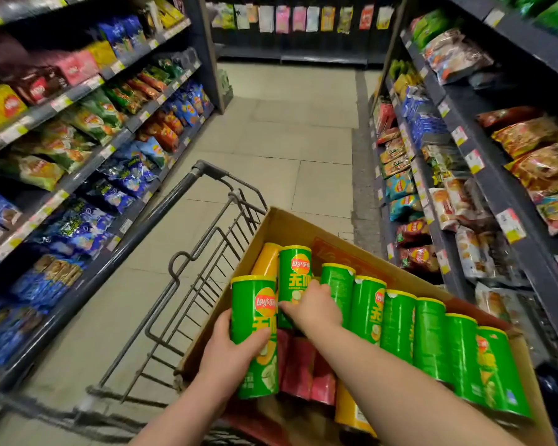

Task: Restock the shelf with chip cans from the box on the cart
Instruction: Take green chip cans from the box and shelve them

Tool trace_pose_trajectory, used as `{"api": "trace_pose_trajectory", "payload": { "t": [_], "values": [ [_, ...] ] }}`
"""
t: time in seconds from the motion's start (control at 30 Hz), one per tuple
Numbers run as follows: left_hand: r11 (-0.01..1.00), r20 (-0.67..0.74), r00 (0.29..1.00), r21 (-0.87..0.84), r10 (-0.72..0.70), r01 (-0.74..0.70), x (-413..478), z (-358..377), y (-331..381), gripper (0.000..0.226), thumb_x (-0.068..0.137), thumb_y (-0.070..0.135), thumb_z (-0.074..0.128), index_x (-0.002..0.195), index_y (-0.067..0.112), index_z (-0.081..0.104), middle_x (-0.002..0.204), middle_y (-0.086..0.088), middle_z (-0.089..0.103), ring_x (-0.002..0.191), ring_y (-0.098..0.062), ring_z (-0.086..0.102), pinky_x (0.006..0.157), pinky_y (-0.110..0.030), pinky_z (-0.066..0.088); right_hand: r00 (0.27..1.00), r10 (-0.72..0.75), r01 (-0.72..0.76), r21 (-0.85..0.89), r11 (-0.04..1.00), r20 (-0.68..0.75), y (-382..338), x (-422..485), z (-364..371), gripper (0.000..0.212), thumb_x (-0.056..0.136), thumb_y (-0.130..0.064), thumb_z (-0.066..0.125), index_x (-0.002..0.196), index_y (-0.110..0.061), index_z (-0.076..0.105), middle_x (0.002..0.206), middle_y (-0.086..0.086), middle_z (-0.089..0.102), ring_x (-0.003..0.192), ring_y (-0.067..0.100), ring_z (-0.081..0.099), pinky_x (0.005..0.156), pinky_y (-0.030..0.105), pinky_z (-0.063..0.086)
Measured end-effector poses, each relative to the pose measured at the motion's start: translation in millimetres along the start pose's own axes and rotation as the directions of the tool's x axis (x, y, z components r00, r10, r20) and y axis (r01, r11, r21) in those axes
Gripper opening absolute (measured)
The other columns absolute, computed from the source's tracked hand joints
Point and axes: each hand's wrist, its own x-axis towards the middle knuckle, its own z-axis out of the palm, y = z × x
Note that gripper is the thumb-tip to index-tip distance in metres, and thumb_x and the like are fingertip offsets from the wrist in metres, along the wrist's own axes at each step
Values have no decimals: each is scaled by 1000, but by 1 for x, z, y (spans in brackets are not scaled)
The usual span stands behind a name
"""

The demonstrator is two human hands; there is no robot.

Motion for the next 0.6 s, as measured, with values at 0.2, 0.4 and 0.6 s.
{"api": "trace_pose_trajectory", "payload": {
  "t": [0.2,0.4,0.6],
  "values": [
    [999,29,999,-21,34,-33,7,-5,-3,67,76,35,76,132,28,39,98,14,58,90,-6,59,69,-22,45,998,41,-46,152,987,37,-8,4,1,78,70,-44,78,125,-10,35,125,11,52,115,32,55,89,39,46],
    [999,82,996,-46,21,-17,14,-5,-1,79,66,44,76,133,21,43,107,3,63,94,-15,64,81,-34,52,1000,-11,7,248,969,16,-1,-13,-5,83,48,-53,71,117,-12,50,111,8,56,105,26,57,89,36,50],
    [995,171,980,-34,98,-93,18,-1,12,65,79,30,74,133,19,41,105,2,59,95,-18,62,80,-31,48,997,53,-24,387,922,-64,21,-47,-31,70,58,-36,77,119,-17,48,108,4,56,98,21,57,85,33,50]
  ]
}}
